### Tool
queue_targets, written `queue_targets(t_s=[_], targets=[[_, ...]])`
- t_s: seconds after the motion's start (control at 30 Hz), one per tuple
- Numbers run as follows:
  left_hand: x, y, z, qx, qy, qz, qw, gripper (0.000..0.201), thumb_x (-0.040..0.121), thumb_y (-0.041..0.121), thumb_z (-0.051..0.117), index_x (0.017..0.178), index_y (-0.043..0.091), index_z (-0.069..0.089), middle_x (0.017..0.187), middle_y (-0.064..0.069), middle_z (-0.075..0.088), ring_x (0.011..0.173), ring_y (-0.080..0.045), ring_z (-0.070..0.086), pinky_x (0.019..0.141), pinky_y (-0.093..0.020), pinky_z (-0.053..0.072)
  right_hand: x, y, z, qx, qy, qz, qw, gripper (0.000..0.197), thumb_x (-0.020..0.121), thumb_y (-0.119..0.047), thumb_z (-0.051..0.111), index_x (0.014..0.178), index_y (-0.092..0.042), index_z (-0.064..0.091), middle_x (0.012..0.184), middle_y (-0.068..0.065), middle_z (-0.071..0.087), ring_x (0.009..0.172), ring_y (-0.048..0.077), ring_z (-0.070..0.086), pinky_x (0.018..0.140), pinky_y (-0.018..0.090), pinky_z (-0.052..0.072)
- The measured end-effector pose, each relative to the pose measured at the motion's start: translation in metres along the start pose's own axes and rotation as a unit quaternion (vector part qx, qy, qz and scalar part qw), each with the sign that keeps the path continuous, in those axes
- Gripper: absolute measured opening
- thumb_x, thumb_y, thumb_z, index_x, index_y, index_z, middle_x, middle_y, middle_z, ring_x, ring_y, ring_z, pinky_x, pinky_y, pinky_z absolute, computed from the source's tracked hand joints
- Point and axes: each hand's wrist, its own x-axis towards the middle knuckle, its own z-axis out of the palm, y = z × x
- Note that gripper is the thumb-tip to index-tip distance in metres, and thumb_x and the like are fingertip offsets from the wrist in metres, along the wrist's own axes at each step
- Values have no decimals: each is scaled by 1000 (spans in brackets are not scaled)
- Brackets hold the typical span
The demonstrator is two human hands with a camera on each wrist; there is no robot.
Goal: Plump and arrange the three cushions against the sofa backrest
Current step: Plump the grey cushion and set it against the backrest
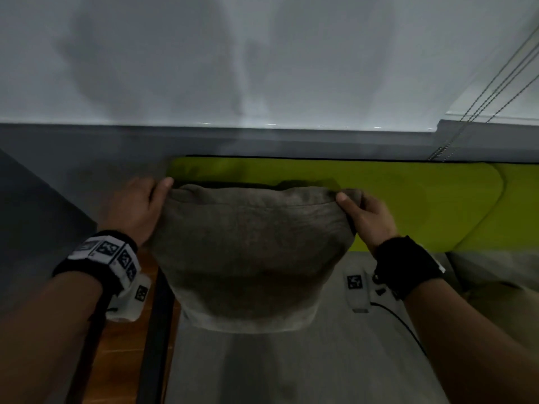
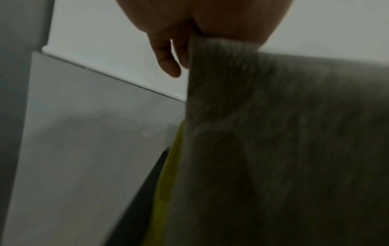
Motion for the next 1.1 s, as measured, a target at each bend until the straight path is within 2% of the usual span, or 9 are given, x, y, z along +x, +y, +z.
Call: queue_targets(t_s=[0.1,0.2,0.33,0.47,0.57,0.7,0.83,0.9,1.1], targets=[[-2,0,-11,-79,34,-84,993,73,105,54,21,102,-5,64,111,-35,63,106,-49,59,92,-49,43,-6,-7,-3,-72,60,-59,994,42,101,-44,63,70,-20,48,67,-2,55,64,3,53,56,19,37],[1,2,-11,-176,77,-152,970,70,104,56,26,96,-1,65,103,-30,63,108,-45,59,95,-43,40,-15,-9,2,-4,112,-86,990,53,98,-52,63,66,-19,37,62,-2,43,53,2,43,51,22,31],[-12,4,4,-370,116,-299,872,69,92,75,33,116,20,67,132,-9,59,127,-29,52,104,-27,33,-24,5,14,305,50,0,951,74,65,-72,84,102,-12,59,106,14,71,96,12,69,85,34,58],[-38,4,19,-483,19,-324,813,80,85,79,42,137,19,53,139,-6,55,122,-30,55,105,-32,44,-35,19,26,305,-51,87,947,97,50,-66,95,126,-11,71,122,7,76,115,27,72,102,48,56],[-47,6,18,-472,27,-261,841,29,94,48,61,107,23,63,92,10,62,91,-14,63,64,-16,51,-36,18,32,248,38,88,964,78,52,-75,87,100,-14,80,96,-3,81,99,22,76,81,30,62],[-37,9,8,-455,65,-225,859,36,92,54,61,102,20,68,84,10,62,88,-12,64,64,-12,46,-37,-3,33,244,133,61,959,38,96,-51,66,98,-14,73,85,-7,70,80,8,63,52,9,47],[-31,8,16,-493,76,-247,831,51,91,65,54,111,20,67,98,6,64,101,-16,61,89,-20,45,-33,-5,35,313,127,83,937,75,88,-77,57,129,-16,69,125,1,71,113,20,66,93,33,55],[-37,0,22,-547,50,-271,791,73,79,80,54,127,26,64,126,5,64,119,-19,59,105,-36,43,-37,-4,31,397,95,112,906,67,89,-72,59,129,-19,69,125,0,73,112,20,71,91,35,59],[-49,1,11,-522,88,-222,819,31,102,39,51,117,16,67,104,12,64,91,-1,63,68,-6,50,-27,0,23,362,103,45,925,64,61,-70,80,105,-23,77,113,-1,76,102,12,73,81,28,59]])
